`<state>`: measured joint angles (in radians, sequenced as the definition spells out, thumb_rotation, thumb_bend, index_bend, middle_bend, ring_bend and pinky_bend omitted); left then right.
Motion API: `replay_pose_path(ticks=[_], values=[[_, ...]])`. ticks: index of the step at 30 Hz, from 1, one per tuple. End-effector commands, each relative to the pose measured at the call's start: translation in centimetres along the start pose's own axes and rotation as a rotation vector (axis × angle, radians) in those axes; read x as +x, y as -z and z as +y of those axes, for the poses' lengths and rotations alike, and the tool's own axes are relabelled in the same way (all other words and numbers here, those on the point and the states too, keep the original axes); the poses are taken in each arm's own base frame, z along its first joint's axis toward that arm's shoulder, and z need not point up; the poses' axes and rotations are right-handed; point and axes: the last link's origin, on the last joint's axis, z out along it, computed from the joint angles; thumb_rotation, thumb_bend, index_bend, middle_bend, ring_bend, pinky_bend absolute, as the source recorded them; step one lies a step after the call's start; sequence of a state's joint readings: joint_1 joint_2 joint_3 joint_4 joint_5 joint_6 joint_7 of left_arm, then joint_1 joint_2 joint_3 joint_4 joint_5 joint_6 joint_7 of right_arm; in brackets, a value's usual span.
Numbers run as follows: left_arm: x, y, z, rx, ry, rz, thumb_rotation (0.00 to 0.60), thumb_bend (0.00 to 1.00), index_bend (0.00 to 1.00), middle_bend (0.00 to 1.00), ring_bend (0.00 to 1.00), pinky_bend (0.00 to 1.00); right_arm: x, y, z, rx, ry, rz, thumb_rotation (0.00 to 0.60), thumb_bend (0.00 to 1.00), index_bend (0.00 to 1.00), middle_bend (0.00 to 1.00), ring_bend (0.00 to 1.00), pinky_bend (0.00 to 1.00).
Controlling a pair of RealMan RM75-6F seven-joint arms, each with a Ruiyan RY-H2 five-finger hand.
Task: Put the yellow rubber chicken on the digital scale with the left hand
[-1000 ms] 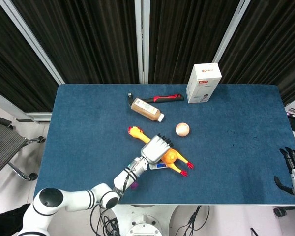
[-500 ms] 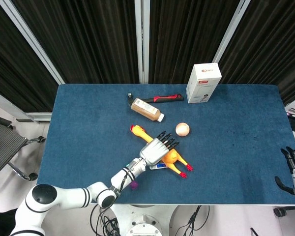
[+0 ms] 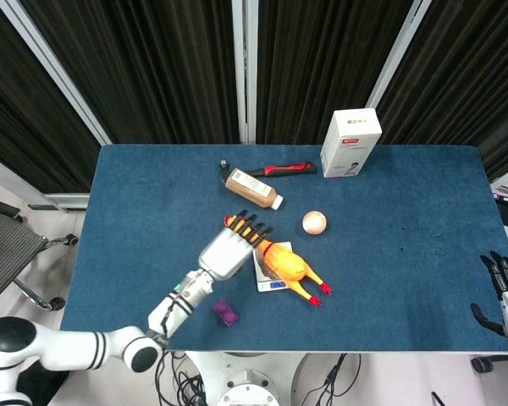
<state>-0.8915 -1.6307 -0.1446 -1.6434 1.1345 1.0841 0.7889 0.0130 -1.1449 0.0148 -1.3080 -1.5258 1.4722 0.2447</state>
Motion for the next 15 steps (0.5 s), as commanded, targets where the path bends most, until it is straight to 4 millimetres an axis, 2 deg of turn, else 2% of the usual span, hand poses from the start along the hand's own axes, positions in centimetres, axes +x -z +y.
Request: replay_pose_path(ticks=[1, 3, 7, 11, 15], values=[[1.0, 8.1, -6.4, 0.188, -0.031, 0.022, 0.6, 0.17, 0.02, 0.08, 0.0, 0.01, 0.1, 0.0, -0.6, 0.02, -0.003, 0.01, 0.6, 0.24, 0.0, 0.0, 0.0, 0.0], [1.3, 11.6, -8.9, 0.252, -0.046, 0.026, 0.6, 0.15, 0.03, 0.08, 0.0, 0.01, 0.1, 0.0, -1.1, 0.035, -0.006, 0.014, 0.6, 0.24, 0.0, 0.0, 0.0, 0.0], [1.0, 18.3, -12.2, 0.379, -0.035, 0.021, 0.6, 0.1, 0.03, 0.08, 0.0, 0.0, -0.1, -0.1, -2.2, 0.067, 0.005, 0.013, 0.6, 0.24, 0.0, 0.0, 0.0, 0.0], [-0.2, 23.9, -13.7, 0.464, 0.004, 0.02, 0.6, 0.09, 0.04, 0.08, 0.0, 0.0, 0.1, 0.1, -3.0, 0.085, 0.011, 0.03, 0.6, 0.24, 0.0, 0.0, 0.0, 0.0], [-1.5, 28.7, -14.0, 0.518, 0.045, 0.039, 0.6, 0.09, 0.05, 0.08, 0.0, 0.0, 0.6, 0.7, -3.7, 0.104, 0.04, 0.05, 0.6, 0.24, 0.0, 0.0, 0.0, 0.0]])
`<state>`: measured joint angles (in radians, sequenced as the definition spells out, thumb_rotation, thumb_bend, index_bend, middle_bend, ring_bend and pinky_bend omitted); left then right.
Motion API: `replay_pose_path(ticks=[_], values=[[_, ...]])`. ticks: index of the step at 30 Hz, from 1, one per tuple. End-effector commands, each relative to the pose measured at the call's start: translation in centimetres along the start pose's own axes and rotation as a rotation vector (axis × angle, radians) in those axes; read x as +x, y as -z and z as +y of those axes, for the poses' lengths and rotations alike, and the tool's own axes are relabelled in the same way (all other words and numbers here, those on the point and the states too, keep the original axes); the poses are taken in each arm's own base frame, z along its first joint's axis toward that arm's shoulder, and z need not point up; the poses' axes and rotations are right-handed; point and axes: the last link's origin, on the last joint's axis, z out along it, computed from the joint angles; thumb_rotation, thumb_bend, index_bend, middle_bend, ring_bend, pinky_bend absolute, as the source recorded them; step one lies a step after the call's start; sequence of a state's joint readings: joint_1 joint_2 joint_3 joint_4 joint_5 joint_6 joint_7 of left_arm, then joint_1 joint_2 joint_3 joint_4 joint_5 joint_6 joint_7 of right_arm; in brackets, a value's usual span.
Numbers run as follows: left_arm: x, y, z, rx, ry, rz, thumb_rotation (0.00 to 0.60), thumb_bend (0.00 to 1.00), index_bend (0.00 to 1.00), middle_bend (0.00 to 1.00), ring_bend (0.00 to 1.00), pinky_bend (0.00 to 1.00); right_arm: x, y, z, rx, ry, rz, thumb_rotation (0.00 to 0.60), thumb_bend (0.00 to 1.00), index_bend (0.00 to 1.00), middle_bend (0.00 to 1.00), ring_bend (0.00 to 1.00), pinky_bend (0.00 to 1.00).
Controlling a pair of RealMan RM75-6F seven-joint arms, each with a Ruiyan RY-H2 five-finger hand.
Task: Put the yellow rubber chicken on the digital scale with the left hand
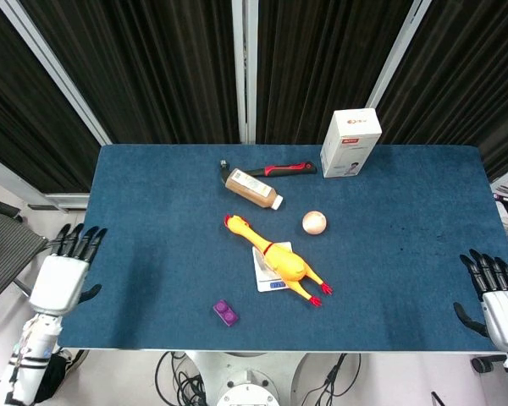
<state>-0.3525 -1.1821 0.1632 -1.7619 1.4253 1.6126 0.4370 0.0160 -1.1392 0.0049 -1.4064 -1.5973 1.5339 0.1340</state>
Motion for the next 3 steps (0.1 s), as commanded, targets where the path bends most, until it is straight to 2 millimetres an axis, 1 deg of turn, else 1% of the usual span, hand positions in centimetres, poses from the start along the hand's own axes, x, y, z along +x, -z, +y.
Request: replay_pose_path(ticks=[1, 3], values=[[-1.0, 4.8, -3.0, 0.035, 0.022, -0.003, 0.6, 0.09, 0.05, 0.08, 0.0, 0.0, 0.5, 0.5, -0.7, 0.017, 0.021, 0.017, 0.6, 0.24, 0.0, 0.0, 0.0, 0.0], [-1.3, 6.0, -3.7, 0.044, 0.035, -0.004, 0.6, 0.09, 0.05, 0.08, 0.0, 0.0, 0.5, 0.4, -1.1, 0.02, 0.025, 0.019, 0.6, 0.24, 0.0, 0.0, 0.0, 0.0]])
